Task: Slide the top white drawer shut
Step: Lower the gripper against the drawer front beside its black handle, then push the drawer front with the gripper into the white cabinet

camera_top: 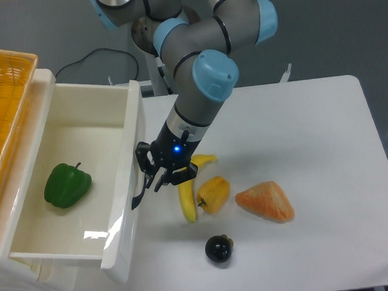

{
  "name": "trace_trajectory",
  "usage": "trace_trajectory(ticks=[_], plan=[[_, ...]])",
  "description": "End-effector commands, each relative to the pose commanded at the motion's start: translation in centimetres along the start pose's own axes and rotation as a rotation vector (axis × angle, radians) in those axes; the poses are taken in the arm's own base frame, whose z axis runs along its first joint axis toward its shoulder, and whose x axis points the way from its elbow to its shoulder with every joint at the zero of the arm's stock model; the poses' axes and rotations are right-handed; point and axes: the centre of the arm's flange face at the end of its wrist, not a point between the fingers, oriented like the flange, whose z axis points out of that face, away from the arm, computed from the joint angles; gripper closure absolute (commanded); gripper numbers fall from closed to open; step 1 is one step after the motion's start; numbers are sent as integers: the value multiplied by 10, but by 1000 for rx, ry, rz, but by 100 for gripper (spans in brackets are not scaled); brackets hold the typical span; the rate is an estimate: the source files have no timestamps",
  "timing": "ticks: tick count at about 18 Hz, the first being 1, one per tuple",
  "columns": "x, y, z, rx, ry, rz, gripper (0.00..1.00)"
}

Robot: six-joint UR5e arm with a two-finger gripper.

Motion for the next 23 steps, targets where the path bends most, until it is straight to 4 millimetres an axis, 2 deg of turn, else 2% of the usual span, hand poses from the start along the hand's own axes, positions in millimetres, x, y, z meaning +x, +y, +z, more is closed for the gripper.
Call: trace_trajectory(ticks=[14,23], plan=[[17,-3,-3,15,16,17,74],[36,-6,8,4,35,29,74]])
